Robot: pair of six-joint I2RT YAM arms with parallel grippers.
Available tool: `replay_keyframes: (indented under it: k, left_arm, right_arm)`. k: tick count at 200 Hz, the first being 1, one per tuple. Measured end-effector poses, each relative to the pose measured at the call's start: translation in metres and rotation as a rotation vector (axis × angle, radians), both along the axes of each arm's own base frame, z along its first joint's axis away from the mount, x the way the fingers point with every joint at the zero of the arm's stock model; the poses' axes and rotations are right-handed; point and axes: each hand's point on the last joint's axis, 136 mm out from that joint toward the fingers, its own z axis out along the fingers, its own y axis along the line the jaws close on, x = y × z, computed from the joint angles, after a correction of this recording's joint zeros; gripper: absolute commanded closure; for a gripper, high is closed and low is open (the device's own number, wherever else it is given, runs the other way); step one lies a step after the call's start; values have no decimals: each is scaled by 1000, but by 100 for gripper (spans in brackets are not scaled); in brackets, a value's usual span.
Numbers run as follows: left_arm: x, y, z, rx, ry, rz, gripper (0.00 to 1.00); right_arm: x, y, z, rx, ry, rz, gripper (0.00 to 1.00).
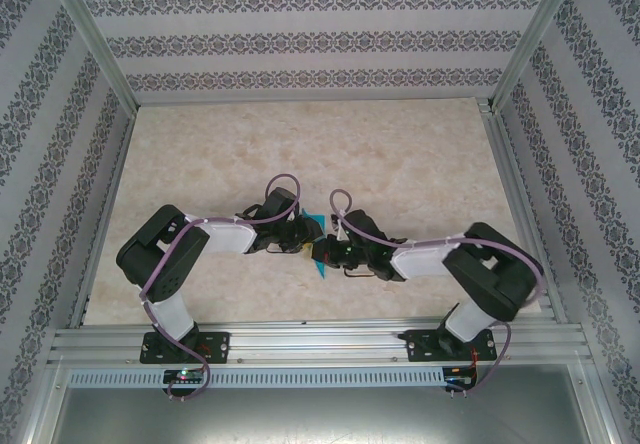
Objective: Fold a paper plane with a square sheet of paper (pick it up from the middle)
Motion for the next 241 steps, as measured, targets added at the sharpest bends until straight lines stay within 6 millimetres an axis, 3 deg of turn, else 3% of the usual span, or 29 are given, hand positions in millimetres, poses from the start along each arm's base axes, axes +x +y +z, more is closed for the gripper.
replay_keyframes:
  k: [26, 71, 241]
  left_arm:
    - [0, 0, 0, 1, 0, 0, 65]
    - [0, 0, 0, 1, 1, 0, 65]
    - [-6, -1, -1, 5, 18, -12, 65]
  right_arm:
    - [1, 5, -15, 16, 45, -9, 96]
    - [-7, 6, -22, 40, 55, -5, 95]
    - [-43, 2, -22, 26, 12, 49, 92]
